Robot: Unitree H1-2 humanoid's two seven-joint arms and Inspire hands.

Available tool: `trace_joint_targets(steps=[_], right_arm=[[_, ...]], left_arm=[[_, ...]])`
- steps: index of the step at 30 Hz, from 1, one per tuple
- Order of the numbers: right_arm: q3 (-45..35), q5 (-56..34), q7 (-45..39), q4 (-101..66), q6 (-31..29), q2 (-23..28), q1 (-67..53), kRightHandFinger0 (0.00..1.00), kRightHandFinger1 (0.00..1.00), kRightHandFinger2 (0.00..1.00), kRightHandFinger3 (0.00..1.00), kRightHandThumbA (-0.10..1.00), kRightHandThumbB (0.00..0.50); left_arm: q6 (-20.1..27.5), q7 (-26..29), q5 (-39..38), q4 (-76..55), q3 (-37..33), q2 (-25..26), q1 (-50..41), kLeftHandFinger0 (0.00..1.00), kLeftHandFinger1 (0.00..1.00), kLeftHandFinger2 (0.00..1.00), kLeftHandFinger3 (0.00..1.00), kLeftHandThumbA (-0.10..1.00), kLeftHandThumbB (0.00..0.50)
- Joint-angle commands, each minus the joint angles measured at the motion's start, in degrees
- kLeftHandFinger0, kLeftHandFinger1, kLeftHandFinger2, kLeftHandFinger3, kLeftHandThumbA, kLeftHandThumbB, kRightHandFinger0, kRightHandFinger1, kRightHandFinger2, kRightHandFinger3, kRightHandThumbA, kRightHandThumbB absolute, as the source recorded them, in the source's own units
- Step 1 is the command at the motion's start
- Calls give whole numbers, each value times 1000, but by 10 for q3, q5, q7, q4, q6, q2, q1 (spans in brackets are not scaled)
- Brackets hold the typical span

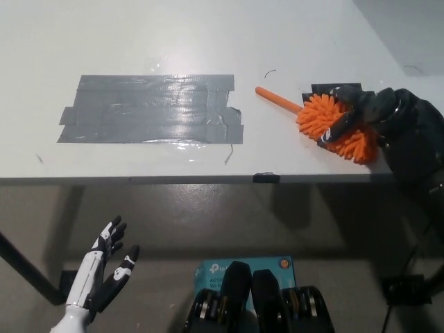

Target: An orange duster is kept infront of the robot in the middle of the table and the robot extends its right arm to grab the duster, picks it up and hands it to a person

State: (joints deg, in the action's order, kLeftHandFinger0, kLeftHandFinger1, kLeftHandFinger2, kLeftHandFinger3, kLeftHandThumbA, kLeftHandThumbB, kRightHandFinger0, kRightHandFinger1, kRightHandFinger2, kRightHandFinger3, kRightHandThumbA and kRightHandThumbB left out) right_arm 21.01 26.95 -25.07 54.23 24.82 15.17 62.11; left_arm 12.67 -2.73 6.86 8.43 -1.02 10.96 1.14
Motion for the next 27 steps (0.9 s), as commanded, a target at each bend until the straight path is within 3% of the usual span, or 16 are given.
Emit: trace_joint_targets(steps=[1,2,4,6,7,8,9,12,13,16,17,20,22,24,26,27], right_arm=[[78,57,-45,28,2,3,29,87,183,408,1000,-90,131],[85,58,-44,29,3,3,30,17,163,417,1000,-98,122],[106,63,-39,48,-7,-2,38,0,304,565,1000,-100,84],[122,69,-30,52,-13,0,39,128,474,683,1000,-100,104],[123,65,-30,53,-13,0,40,100,445,645,1000,-100,131],[122,62,-31,51,-10,2,39,58,415,629,1000,-100,109],[125,60,-34,61,-13,1,41,108,462,631,1000,-100,108],[129,61,-37,75,-17,1,49,169,474,550,1000,-100,103],[131,62,-40,83,-21,0,52,152,445,475,1000,-100,102],[135,60,-48,95,-32,0,54,165,411,414,1000,-100,120],[138,63,-47,94,-36,3,51,114,345,361,1000,-100,147],[139,63,-46,103,-39,5,51,72,313,341,1000,-100,162],[132,58,-40,111,-50,10,50,1,221,262,1000,-100,129],[118,46,-30,108,-58,15,44,0,177,197,1000,-100,141],[63,5,8,94,-68,24,26,56,306,294,1000,-100,138],[30,-17,34,86,-74,26,16,49,312,286,1000,-100,156]], left_arm=[[8,7,8,-8,3,3,12,1000,1000,1000,1000,689,128],[9,7,7,-7,3,3,12,1000,1000,1000,1000,690,127],[10,6,2,-8,6,3,14,1000,1000,1000,1000,686,120],[9,4,-2,-7,7,2,14,1000,1000,1000,1000,696,126],[8,4,-3,-7,7,2,14,1000,1000,1000,1000,700,125],[10,4,-3,-5,8,2,15,1000,1000,1000,1000,714,119],[15,4,-3,-3,7,2,15,1000,1000,1000,1000,736,109],[20,2,-4,1,9,4,25,1000,1000,1000,1000,757,100],[18,2,-5,-1,10,5,26,1000,1000,1000,1000,769,98],[10,0,-8,-4,14,6,27,1000,1000,1000,1000,782,80],[12,1,-10,-4,15,5,28,1000,1000,1000,1000,785,78],[8,-1,-15,-7,17,3,27,1000,1000,1000,1000,809,85],[8,-2,-20,-8,19,3,29,1000,1000,1000,1000,827,93],[7,-2,-22,-9,20,2,30,1000,1000,1000,1000,832,98],[8,-3,-26,-8,20,2,30,1000,1000,1000,1000,837,98],[8,-3,-26,-7,20,2,30,1000,1000,1000,1000,837,97]])
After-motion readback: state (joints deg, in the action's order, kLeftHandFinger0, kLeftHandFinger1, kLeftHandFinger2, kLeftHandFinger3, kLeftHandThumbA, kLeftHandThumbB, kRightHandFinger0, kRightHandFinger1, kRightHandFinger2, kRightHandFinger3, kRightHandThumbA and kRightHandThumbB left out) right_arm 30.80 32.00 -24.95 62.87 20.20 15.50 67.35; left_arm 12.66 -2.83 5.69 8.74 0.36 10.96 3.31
